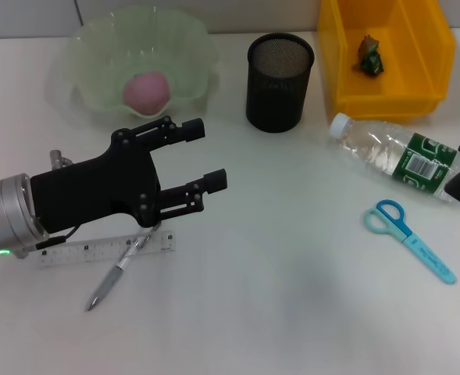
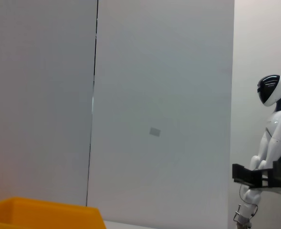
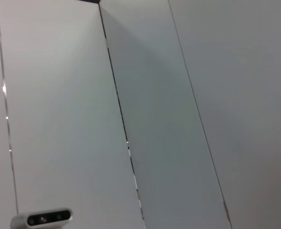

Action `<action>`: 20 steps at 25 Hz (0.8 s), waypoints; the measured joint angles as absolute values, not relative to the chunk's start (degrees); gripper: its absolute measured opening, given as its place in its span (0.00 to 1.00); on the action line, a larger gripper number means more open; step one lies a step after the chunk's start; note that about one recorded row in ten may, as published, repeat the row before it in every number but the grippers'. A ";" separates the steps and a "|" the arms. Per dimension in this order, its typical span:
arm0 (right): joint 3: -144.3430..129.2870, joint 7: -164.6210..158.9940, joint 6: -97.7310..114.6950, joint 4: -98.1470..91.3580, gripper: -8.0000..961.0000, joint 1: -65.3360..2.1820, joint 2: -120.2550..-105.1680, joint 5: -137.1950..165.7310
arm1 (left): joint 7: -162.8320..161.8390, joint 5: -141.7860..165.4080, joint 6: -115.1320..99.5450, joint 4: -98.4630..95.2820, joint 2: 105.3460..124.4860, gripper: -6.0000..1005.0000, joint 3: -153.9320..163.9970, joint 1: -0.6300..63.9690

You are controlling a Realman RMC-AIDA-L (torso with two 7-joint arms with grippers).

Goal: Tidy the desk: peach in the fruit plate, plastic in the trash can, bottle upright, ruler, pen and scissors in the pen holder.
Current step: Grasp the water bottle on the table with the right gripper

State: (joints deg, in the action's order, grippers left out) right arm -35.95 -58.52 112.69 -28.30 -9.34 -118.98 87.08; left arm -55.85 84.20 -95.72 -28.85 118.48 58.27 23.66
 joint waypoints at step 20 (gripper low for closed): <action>-35.85 -55.32 110.04 -23.80 0.66 -10.34 -118.92 87.20 | -55.81 84.23 -94.50 -28.83 118.65 0.74 58.43 23.69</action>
State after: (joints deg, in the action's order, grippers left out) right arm -35.85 -55.33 110.04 -23.80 -10.34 -118.92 87.20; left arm -55.81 84.23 -94.50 -28.83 118.65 58.43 23.69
